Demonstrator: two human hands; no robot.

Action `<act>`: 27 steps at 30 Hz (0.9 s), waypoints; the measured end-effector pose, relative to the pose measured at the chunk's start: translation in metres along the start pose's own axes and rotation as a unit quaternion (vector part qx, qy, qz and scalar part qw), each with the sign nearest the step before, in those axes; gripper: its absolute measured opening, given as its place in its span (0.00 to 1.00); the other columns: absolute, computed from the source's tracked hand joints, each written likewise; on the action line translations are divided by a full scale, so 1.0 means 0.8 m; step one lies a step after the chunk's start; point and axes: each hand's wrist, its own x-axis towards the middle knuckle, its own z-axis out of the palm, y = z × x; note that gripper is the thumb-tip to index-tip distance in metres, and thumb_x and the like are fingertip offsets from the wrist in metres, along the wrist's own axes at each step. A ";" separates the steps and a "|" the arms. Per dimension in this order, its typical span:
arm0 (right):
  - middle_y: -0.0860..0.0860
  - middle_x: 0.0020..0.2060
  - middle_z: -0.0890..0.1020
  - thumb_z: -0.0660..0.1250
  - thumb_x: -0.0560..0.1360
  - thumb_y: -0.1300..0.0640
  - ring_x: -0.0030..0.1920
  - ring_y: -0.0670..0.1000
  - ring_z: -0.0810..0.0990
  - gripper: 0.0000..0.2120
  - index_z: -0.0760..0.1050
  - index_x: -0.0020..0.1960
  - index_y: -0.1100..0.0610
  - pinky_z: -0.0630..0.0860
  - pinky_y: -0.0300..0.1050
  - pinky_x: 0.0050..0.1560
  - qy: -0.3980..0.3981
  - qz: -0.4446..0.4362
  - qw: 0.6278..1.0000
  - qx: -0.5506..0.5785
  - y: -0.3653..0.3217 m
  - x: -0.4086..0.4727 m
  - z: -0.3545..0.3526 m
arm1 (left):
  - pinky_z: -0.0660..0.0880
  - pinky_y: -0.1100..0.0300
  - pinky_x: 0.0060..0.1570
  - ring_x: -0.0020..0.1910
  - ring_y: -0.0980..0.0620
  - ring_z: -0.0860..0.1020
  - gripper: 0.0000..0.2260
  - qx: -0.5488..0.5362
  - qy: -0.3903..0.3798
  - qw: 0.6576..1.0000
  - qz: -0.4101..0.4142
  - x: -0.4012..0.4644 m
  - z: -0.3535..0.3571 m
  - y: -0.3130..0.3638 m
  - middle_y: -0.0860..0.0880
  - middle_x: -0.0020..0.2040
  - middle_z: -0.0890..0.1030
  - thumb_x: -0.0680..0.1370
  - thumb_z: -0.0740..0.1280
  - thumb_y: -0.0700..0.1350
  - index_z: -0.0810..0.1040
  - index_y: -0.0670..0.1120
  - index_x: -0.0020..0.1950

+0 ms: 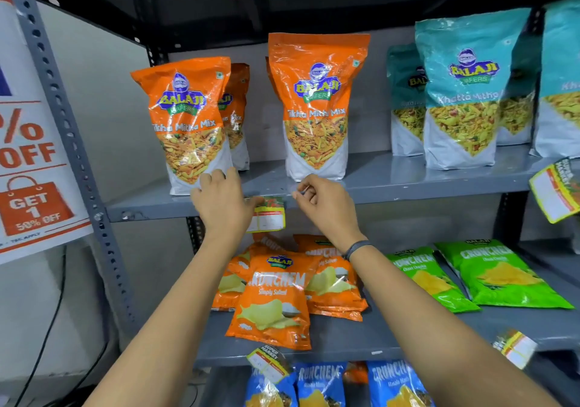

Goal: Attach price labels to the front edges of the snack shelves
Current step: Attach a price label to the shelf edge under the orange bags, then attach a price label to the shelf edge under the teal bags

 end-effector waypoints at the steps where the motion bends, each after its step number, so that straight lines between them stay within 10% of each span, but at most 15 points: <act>1: 0.47 0.32 0.76 0.68 0.73 0.53 0.37 0.53 0.79 0.04 0.76 0.45 0.53 0.77 0.50 0.35 0.027 0.001 1.000 0.001 0.012 -0.004 -0.014 | 0.73 0.48 0.44 0.53 0.38 0.75 0.22 -0.020 0.017 0.999 0.023 -0.003 -0.003 0.018 0.41 0.49 0.80 0.70 0.73 0.57 0.76 0.42 0.52; 6: 0.45 0.32 0.75 0.66 0.75 0.53 0.34 0.49 0.76 0.04 0.76 0.44 0.52 0.73 0.45 0.33 0.165 0.053 0.985 -0.011 0.095 -0.024 -0.112 | 0.74 0.49 0.41 0.48 0.40 0.77 0.10 -0.170 0.042 0.974 0.145 -0.024 0.002 0.152 0.44 0.46 0.82 0.74 0.68 0.51 0.78 0.45 0.47; 16: 0.60 0.43 0.80 0.70 0.71 0.58 0.48 0.59 0.76 0.07 0.77 0.47 0.59 0.68 0.49 0.52 0.435 0.239 0.868 -0.010 0.326 -0.060 -0.326 | 0.77 0.52 0.50 0.55 0.46 0.80 0.11 -0.355 -0.141 0.898 0.218 -0.050 0.023 0.491 0.47 0.53 0.84 0.77 0.65 0.52 0.80 0.46 0.52; 27: 0.53 0.34 0.81 0.69 0.74 0.59 0.31 0.47 0.81 0.06 0.74 0.39 0.56 0.77 0.41 0.32 0.107 0.383 0.822 0.407 0.391 -0.043 -0.369 | 0.66 0.57 0.35 0.43 0.43 0.78 0.18 -0.229 -0.208 0.927 0.213 -0.042 0.051 0.606 0.46 0.35 0.74 0.77 0.63 0.51 0.65 0.47 0.30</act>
